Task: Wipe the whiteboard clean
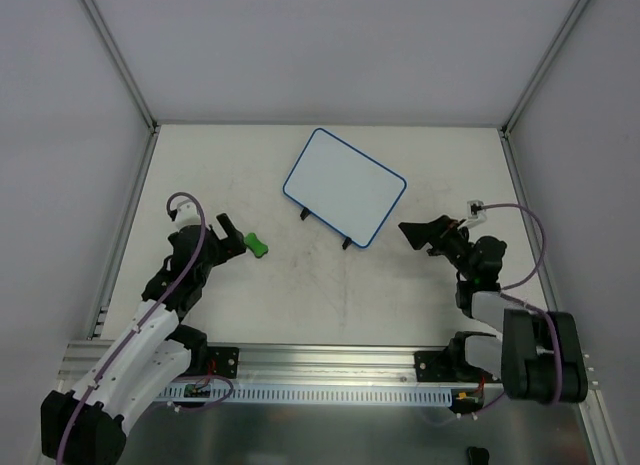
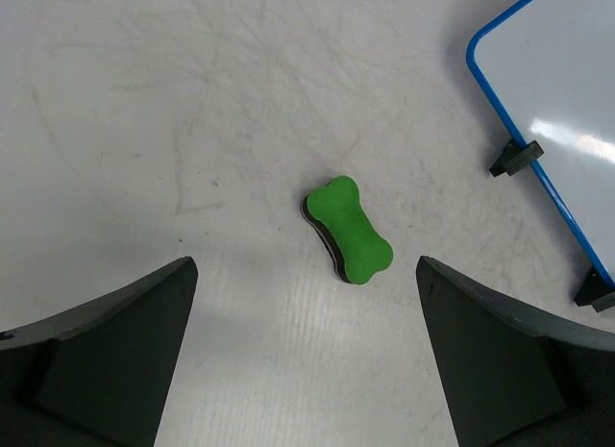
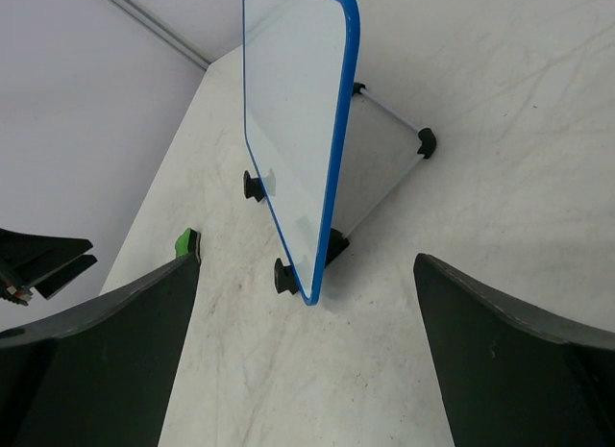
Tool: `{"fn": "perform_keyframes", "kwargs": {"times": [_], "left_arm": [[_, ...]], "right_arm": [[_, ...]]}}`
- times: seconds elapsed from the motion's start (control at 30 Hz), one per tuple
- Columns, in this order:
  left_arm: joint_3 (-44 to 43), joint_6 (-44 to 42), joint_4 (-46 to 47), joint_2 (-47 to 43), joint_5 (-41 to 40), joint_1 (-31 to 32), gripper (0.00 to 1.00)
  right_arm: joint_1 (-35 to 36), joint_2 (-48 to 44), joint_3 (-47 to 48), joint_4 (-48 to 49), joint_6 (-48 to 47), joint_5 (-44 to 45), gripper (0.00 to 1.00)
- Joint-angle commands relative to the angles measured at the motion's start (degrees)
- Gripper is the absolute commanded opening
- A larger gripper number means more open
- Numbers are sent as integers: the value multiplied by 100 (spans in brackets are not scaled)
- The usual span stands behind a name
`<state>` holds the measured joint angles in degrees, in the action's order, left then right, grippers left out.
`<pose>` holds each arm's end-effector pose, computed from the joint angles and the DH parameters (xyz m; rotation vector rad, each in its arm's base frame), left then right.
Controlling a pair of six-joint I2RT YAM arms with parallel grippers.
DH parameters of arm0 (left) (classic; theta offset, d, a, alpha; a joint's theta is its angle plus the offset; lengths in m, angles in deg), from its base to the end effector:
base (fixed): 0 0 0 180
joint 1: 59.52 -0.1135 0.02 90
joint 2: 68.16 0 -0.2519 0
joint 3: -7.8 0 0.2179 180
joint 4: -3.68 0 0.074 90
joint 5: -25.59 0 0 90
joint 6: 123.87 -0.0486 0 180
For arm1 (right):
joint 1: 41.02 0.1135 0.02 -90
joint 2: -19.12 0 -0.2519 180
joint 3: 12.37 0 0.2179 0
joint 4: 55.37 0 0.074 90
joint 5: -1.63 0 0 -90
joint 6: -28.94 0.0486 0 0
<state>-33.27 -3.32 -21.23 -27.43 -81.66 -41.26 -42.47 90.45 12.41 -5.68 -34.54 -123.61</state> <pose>0.1532 -0.0354 0.2291 -0.4034 1.9465 -0.2518 0.2034 0.0229 0.2002 -0.1259 1.5774 0.8091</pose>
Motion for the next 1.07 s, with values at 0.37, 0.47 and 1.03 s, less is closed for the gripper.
{"fn": "perform_keyframes", "kwargs": {"times": [0.37,0.47,1.03], "left_arm": [[206,-286,-118,-504,907,-68,99],[284,-338,-118,-584,786,-68,99],[557,-154,-135,-918,592,-68,99]], "right_arm": [[31,-4249,263,-5932,-1896,1265,99],[31,-4540,79,-6119,-1941,1362,99],[31,-4866,-203,-5767,-1721,1169,99]]}}
